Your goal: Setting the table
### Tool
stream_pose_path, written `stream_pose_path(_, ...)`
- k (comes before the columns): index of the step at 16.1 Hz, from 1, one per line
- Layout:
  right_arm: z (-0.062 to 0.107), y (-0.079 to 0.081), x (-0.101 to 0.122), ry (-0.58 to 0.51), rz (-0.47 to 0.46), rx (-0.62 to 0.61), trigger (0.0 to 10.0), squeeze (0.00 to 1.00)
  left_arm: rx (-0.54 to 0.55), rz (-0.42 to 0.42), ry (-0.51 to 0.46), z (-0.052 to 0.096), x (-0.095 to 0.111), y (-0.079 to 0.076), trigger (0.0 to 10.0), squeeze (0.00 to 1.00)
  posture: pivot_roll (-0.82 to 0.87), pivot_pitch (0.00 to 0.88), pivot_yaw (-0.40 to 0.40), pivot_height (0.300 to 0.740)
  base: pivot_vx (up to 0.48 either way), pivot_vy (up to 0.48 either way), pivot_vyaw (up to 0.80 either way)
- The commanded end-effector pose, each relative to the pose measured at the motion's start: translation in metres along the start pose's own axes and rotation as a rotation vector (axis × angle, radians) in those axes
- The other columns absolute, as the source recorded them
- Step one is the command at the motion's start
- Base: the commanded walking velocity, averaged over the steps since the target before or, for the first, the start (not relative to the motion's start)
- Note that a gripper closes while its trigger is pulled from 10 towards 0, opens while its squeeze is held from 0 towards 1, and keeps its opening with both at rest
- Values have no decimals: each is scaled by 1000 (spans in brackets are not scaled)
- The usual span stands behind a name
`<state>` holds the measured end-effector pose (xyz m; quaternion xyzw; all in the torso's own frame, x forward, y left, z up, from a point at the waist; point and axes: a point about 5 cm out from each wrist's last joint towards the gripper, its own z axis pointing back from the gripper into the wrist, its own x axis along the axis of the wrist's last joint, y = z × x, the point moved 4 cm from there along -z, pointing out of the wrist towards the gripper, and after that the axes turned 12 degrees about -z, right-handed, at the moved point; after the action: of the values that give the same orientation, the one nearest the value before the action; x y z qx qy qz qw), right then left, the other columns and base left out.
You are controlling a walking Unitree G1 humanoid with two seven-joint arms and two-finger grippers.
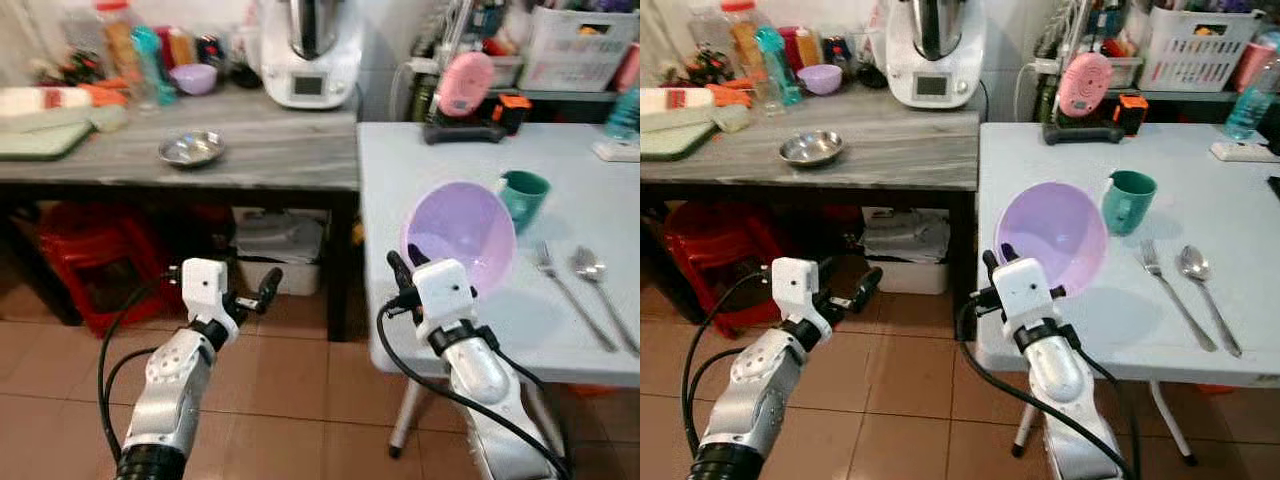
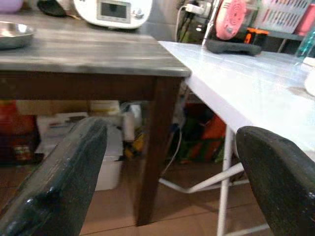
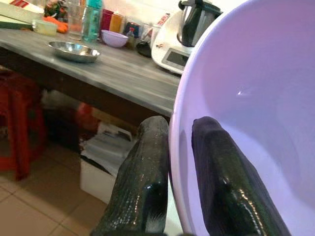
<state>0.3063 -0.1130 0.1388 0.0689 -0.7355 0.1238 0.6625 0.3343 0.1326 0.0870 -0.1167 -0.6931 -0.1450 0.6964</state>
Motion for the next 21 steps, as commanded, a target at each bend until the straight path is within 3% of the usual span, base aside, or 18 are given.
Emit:
stream_pose_path(1, 5, -11, -2, 6, 5, -31, 10000, 0, -19, -9, -4, -3, 2, -5, 10000, 0, -60, 0, 62, 740, 0, 319, 0)
stream_pose_path(6, 15, -18, -6, 14, -2, -64, 10000, 0, -23, -2, -7, -5, 2, -7, 10000, 0, -71, 0, 65, 740, 0, 329, 0)
stream_pose_path(11, 28, -34, -8, 2, -51, -175, 10000, 0, -15, 3, 0, -3, -2, -6, 10000, 0, -73, 0, 64, 740, 0, 349, 0)
stream_pose_path(21, 26, -36, -8, -8, -76, -203, 10000, 0, -7, 11, -5, -6, -1, -6, 10000, 0, -75, 0, 63, 740, 0, 381, -46)
